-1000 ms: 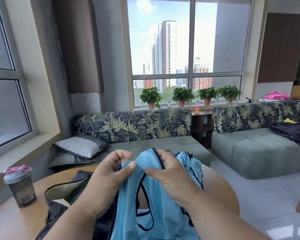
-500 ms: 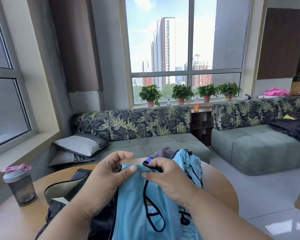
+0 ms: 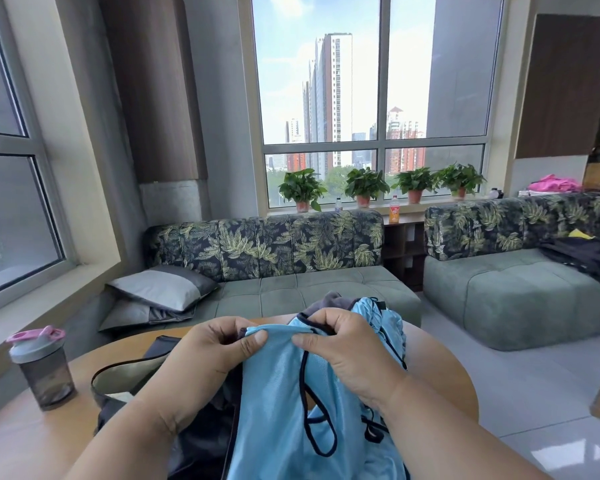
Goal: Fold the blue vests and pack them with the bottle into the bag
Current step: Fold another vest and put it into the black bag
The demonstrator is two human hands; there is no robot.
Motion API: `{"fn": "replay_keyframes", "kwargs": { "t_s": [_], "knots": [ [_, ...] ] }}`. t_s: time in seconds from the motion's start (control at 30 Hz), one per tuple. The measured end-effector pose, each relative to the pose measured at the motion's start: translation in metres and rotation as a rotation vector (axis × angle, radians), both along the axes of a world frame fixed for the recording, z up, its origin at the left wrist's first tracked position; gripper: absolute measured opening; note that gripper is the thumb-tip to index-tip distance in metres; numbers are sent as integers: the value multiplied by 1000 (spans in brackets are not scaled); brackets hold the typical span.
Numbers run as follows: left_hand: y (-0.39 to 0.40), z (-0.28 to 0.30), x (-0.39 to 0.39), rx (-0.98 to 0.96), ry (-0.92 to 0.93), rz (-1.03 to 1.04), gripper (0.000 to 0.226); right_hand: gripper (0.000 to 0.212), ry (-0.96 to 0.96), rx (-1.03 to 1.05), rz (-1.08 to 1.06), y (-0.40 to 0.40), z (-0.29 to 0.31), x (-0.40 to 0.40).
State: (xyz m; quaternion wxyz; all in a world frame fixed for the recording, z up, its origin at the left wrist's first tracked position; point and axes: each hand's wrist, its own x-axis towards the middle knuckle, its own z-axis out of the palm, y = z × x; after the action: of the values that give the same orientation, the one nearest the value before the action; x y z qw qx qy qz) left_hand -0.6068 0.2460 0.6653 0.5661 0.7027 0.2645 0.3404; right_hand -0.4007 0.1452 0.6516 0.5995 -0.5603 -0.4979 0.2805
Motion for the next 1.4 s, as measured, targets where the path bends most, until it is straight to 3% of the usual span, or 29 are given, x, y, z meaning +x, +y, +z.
{"fn": "replay_keyframes", "kwargs": {
  "t_s": [0.13,0.27,0.33,0.43,0.57,0.73,0.87,0.97,1.13,1.4],
  "knots": [
    [-5,2,5,-230,-137,-106,40,10,-12,13,4,-3,2,1],
    [-4,1,8,-228,-178,-26,59,14,-16,18,7,-4,3,2],
    [-2,2,10,-216,-234,51,53,25,39,26,10,-4,2,6],
    [6,9,12,-154,-252,161,23,29,88,37,-39,-2,6,19],
    [25,30,10,-24,-248,366,20,9,226,115,-142,2,30,42],
    [59,61,-6,186,-222,699,18,8,559,224,-173,14,68,94],
    [76,73,-25,174,-240,805,25,32,641,266,-283,8,83,126],
    [79,77,-38,60,-264,835,26,52,657,302,-289,1,88,140],
    [71,78,-45,22,-199,836,30,13,639,319,-280,-8,88,141],
    [70,72,-35,-45,-198,749,32,13,546,259,-241,-15,83,121]
  ]
}}
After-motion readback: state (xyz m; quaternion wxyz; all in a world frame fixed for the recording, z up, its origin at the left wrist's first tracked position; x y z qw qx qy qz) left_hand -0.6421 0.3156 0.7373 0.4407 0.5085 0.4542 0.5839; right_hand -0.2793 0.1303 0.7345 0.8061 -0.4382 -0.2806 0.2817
